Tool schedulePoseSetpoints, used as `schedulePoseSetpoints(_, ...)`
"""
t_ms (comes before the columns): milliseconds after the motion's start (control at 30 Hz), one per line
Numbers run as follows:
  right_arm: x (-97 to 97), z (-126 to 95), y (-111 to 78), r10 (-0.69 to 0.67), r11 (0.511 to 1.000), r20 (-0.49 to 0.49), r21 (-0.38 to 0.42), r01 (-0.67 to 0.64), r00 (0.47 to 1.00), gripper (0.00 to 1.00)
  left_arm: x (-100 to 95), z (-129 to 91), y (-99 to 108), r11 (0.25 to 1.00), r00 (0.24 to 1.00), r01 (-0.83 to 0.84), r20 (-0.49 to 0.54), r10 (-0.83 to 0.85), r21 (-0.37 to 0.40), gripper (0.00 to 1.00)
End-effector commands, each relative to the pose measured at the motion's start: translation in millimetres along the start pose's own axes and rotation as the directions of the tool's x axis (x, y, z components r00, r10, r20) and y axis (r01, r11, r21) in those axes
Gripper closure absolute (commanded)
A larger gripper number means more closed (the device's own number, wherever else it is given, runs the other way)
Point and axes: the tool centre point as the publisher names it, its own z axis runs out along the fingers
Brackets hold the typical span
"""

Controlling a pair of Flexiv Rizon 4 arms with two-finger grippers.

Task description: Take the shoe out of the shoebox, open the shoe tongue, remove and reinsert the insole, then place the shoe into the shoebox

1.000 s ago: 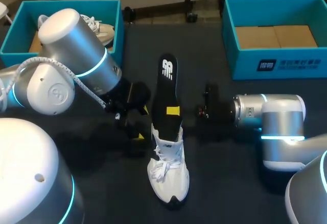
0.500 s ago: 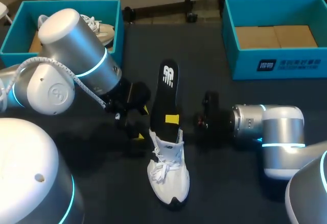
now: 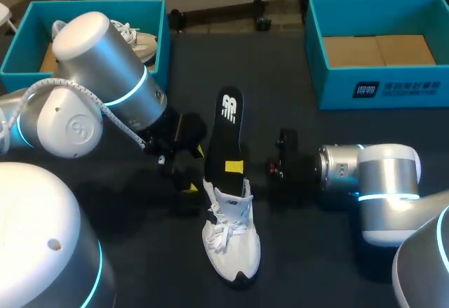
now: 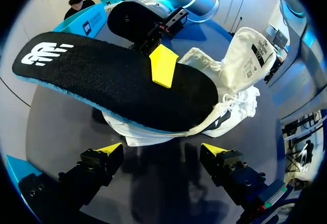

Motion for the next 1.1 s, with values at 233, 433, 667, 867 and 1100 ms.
schedulePoseSetpoints(233,-4.2,4,-5.7,0.058,0.990,0.018,0.127,-0.060,0.998,1.00,1.1,0,1,1.000,1.000,-0.001,0.002,0.001,0.001,0.00)
schedulePoseSetpoints(433,-7.6,3,-8.4,0.073,0.986,0.016,0.149,-0.075,0.997,1.00,1.1,0,1,1.000,1.000,-0.001,0.002,0.001,0.001,0.00)
schedulePoseSetpoints(667,-3.0,3,-5.0,0.050,0.991,0.002,0.124,-0.050,0.999,0.83,1.1,0,1,1.000,1.000,-0.001,0.002,0.001,0.001,0.00)
schedulePoseSetpoints(867,0.6,4,0.4,0.033,0.991,0.002,0.129,-0.033,0.999,0.79,1.1,0,1,1.000,1.000,-0.001,0.002,0.001,0.001,0.00)
schedulePoseSetpoints(1100,4.7,9,9.6,0.010,0.988,-0.001,0.152,-0.010,1.000,0.80,1.1,0,1,1.000,1.000,-0.001,0.002,0.001,0.001,0.00)
